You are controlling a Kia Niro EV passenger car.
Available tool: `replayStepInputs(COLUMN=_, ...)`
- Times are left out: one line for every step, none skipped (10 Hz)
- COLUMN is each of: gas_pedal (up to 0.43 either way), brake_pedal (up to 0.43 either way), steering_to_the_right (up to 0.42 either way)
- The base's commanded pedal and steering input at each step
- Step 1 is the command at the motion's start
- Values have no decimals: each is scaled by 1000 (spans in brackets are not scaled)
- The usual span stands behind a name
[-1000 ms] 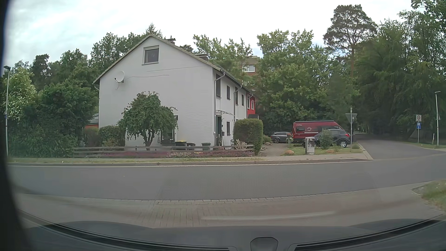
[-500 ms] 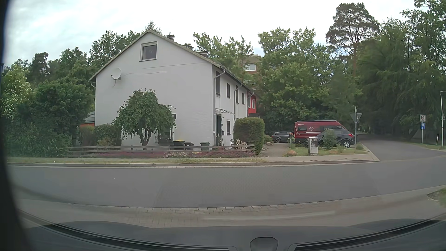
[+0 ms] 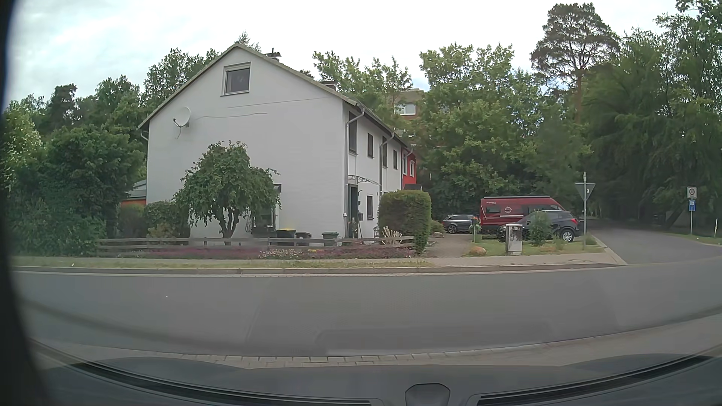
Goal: Follow the waypoints while adhering to traffic rules and regulations
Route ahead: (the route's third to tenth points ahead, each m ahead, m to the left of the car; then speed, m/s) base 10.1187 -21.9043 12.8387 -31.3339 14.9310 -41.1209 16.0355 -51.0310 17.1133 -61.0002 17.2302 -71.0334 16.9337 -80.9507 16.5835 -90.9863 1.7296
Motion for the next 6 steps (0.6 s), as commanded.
replayStepInputs(gas_pedal=0, brake_pedal=6, steering_to_the_right=-5)
replayStepInputs(gas_pedal=0, brake_pedal=6, steering_to_the_right=-6)
replayStepInputs(gas_pedal=0, brake_pedal=6, steering_to_the_right=-6)
replayStepInputs(gas_pedal=0, brake_pedal=6, steering_to_the_right=-5)
replayStepInputs(gas_pedal=0, brake_pedal=6, steering_to_the_right=-5)
replayStepInputs(gas_pedal=0, brake_pedal=6, steering_to_the_right=-4)
